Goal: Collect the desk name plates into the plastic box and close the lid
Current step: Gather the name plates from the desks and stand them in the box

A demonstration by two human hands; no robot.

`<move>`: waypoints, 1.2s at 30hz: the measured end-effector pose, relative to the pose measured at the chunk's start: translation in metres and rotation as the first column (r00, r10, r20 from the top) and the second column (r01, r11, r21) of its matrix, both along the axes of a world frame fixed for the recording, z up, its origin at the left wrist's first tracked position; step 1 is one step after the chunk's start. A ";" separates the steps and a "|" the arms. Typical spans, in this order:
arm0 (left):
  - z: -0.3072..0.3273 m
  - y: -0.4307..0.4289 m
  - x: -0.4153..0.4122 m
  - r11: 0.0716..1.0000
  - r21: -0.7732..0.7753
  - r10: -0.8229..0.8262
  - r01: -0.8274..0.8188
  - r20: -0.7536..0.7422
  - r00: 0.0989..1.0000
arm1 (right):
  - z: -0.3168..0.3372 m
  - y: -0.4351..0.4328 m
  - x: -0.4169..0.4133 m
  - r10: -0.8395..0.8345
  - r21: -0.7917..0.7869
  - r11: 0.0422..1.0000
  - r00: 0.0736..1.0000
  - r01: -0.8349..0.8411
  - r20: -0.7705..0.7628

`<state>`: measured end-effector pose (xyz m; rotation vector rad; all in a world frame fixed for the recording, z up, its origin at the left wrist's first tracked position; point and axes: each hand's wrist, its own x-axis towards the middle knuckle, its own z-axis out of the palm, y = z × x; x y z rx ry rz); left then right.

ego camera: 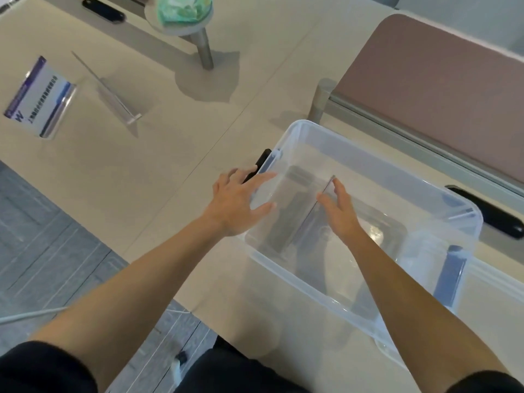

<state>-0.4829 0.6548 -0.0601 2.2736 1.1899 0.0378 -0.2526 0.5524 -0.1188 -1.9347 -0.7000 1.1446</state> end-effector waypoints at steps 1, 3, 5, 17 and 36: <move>0.000 0.000 0.000 1.000 0.000 -0.003 0.003 0.001 1.000 | 0.001 -0.005 0.001 0.009 -0.002 1.000 1.000 -0.009 0.004; 0.000 0.000 0.000 1.000 -0.001 -0.002 0.002 0.005 1.000 | 0.001 -0.016 -0.003 0.060 -0.016 0.998 0.998 -0.060 -0.022; 0.001 -0.001 0.000 1.000 -0.002 0.001 -0.001 0.016 1.000 | -0.005 -0.025 -0.010 0.148 -0.049 0.988 0.988 -0.150 -0.040; 0.010 -0.007 -0.002 0.998 -0.034 0.061 -0.057 0.142 0.988 | 0.000 -0.011 -0.037 0.110 -0.063 0.988 0.931 -0.141 -0.349; 0.008 -0.007 -0.009 0.957 -0.249 0.233 -0.149 0.354 0.906 | -0.003 0.034 -0.064 0.151 -0.041 0.984 0.928 -0.175 -0.341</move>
